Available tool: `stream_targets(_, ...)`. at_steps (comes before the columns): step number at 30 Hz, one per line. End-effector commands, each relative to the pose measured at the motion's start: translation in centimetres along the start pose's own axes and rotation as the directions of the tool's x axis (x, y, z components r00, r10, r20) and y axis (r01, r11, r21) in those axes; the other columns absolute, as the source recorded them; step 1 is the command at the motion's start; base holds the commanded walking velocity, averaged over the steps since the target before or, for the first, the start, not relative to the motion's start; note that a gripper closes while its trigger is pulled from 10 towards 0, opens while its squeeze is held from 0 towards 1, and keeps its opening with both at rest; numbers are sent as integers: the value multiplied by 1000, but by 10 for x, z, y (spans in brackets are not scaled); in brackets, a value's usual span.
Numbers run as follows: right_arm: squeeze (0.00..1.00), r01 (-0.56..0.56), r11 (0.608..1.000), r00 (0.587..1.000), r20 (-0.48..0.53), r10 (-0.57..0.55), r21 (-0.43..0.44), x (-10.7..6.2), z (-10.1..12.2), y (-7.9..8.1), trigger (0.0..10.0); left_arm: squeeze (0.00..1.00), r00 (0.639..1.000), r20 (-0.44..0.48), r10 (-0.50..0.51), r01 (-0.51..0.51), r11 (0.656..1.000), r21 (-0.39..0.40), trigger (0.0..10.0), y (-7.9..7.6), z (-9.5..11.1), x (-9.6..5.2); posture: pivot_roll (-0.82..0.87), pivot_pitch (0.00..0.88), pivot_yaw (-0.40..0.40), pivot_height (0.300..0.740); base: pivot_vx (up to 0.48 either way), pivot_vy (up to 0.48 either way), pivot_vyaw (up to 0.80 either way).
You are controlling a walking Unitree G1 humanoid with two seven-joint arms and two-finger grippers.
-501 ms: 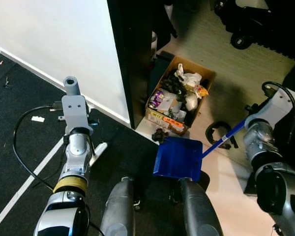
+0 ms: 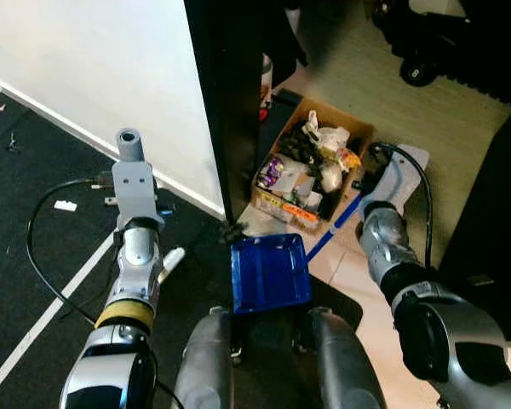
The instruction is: Sweep floor
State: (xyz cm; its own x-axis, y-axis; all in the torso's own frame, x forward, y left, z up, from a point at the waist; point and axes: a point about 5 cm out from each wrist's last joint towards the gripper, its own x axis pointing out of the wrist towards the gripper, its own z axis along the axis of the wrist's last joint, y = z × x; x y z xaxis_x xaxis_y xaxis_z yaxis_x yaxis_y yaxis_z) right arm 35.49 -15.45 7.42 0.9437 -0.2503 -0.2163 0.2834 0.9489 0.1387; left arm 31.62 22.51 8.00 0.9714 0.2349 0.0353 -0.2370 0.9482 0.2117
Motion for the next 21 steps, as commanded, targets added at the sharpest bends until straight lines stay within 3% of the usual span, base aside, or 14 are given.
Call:
stream_targets(1, 0, 22, 999, 996, -86, -25, -38, -4, -19, -9, 10000, 0, 1000, -16, 10, -10, 999, 31, 10000, 3, -5, -2, 40, 264, -51, 740, 0, 0, 0)
stream_targets(5, 0, -10, 999, 996, -90, 7, -30, -1, -14, -12, 10000, 0, 998, -44, 45, -43, 998, 51, 10000, 7, -9, -1, 36, 262, -57, 740, 0, 0, 0)
stream_targets(10, 0, 84, 996, 995, -54, -85, -20, 5, -1, -31, 10000, 0, 995, -41, 95, -92, 994, 56, 10000, 9, -7, 2, 29, 261, -56, 740, 0, 0, 0)
stream_targets(14, 0, 115, 993, 993, 1, -115, 25, 8, 11, -29, 10000, 0, 994, 11, 107, -108, 993, 56, 10000, 5, 4, 9, 10, 271, -60, 740, 0, 0, 0)
stream_targets(16, 0, 138, 990, 989, 53, -138, 7, 10, 22, -30, 10000, 0, 992, 79, 98, -102, 993, 52, 10000, 1, 18, 17, -7, 279, -64, 740, 0, 0, 0)
stream_targets(19, 0, 156, 988, 985, 70, -156, 5, 11, 26, -31, 10000, 0, 990, 105, 93, -98, 994, 45, 10000, -1, 25, 20, -7, 279, -64, 740, 0, 0, 0)
stream_targets(21, 0, 200, 979, 976, 92, -197, -26, 12, 31, -40, 10000, 0, 988, 141, 63, -64, 998, 1, 10000, -10, 37, 28, -46, 310, -62, 740, 0, 0, 0)
